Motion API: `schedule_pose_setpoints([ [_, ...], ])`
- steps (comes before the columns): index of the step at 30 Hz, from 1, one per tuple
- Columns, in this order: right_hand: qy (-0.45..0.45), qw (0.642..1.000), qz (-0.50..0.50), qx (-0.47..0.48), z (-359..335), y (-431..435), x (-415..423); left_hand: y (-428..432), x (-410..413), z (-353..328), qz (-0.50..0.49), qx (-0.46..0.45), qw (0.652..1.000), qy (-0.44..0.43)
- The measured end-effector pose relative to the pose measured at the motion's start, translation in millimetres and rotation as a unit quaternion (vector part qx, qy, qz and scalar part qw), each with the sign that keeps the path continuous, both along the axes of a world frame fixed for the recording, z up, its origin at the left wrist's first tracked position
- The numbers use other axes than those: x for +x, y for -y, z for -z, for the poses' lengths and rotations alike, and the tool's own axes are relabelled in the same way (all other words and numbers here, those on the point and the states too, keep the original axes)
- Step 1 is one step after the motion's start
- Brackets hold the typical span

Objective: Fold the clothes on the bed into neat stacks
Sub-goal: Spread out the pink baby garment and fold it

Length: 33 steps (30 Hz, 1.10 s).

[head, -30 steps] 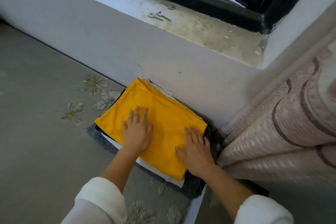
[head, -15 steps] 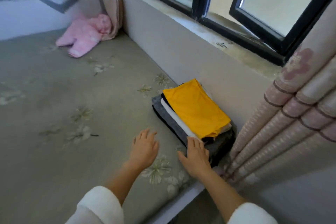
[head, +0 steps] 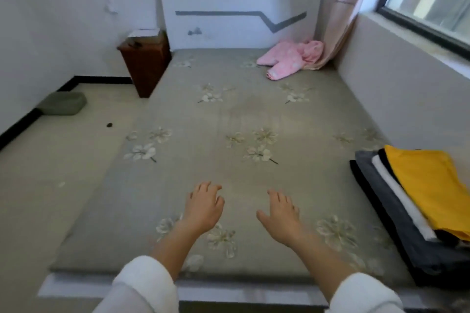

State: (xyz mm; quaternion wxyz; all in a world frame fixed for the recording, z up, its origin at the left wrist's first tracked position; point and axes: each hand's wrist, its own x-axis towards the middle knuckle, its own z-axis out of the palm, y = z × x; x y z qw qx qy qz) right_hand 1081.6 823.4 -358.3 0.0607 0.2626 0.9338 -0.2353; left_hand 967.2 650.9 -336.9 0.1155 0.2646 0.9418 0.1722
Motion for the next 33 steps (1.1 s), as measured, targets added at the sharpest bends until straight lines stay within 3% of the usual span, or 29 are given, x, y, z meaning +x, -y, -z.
schedule_pose_setpoints([
  [15,-0.017,0.98,-0.199,-0.011,-0.1,349.3,-235.5,374.0,-162.6,-16.6,-0.167,-0.021,0.985,-0.03],
  [24,-0.004,0.965,-0.263,0.011,6.1,465.5,-350.3,479.8,-256.8,-9.4,-0.199,-0.031,0.979,-0.037],
  [33,0.003,0.973,-0.232,0.005,27.9,540.6,-495.3,550.2,-403.5,9.3,-0.159,-0.032,0.986,-0.023],
])
